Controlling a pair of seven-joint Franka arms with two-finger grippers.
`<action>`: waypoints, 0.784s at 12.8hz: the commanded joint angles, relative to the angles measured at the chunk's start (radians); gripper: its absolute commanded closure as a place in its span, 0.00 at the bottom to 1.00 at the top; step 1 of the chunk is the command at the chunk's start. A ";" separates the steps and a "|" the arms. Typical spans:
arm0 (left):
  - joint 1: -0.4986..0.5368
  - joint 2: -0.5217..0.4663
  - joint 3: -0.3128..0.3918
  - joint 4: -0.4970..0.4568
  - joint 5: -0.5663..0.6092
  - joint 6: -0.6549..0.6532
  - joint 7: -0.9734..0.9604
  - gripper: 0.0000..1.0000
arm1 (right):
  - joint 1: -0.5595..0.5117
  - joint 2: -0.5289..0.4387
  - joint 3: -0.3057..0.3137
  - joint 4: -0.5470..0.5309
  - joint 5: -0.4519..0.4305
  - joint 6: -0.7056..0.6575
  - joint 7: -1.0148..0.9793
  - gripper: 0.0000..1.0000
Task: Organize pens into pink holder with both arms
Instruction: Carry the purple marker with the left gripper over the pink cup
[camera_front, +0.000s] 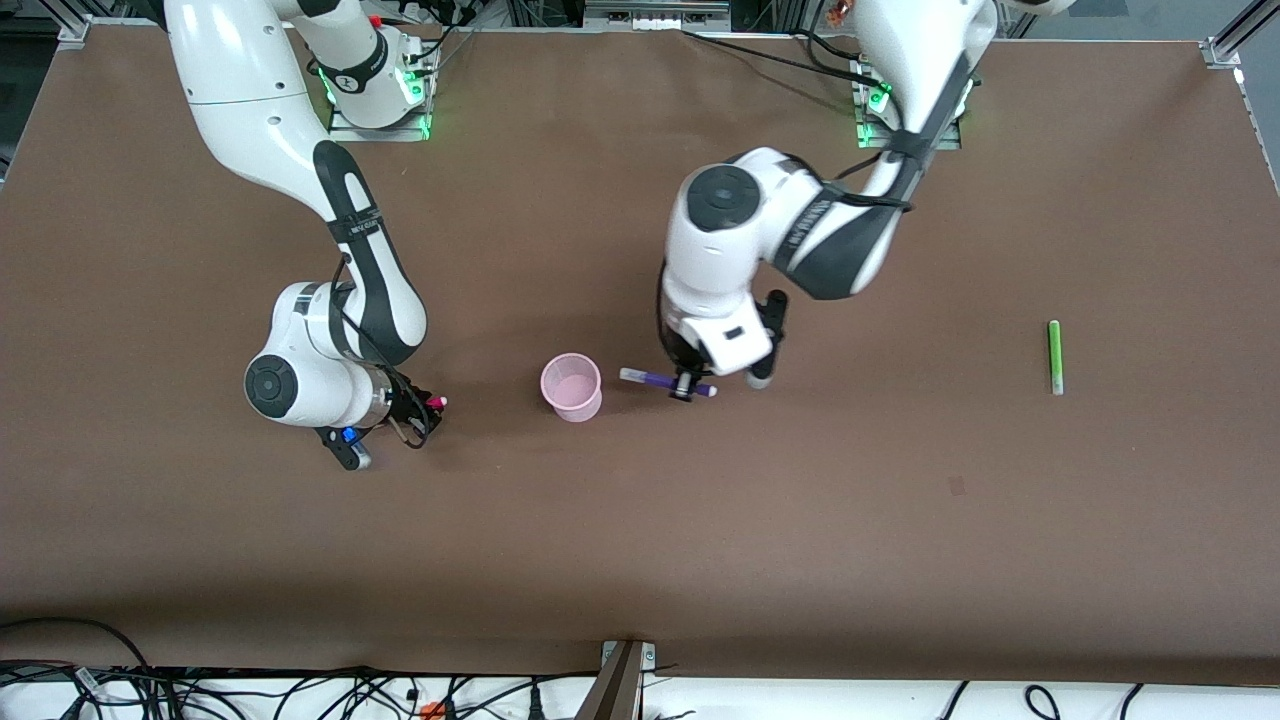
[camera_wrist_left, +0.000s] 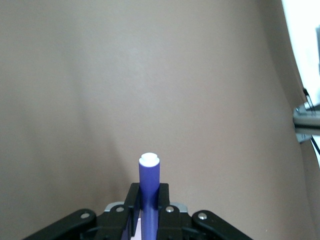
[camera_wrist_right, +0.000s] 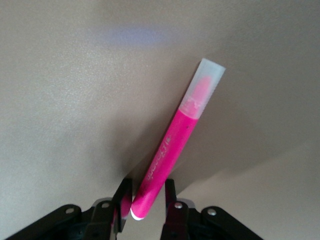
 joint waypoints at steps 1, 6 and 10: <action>-0.090 0.084 0.027 0.098 0.163 -0.016 -0.032 1.00 | -0.005 -0.004 0.007 -0.019 0.027 0.019 -0.046 0.78; -0.184 0.152 0.042 0.147 0.314 -0.014 -0.033 1.00 | -0.005 -0.016 0.013 0.010 0.027 -0.046 -0.083 1.00; -0.210 0.202 0.053 0.191 0.368 0.006 -0.030 1.00 | -0.050 -0.033 0.013 0.145 0.028 -0.284 -0.086 1.00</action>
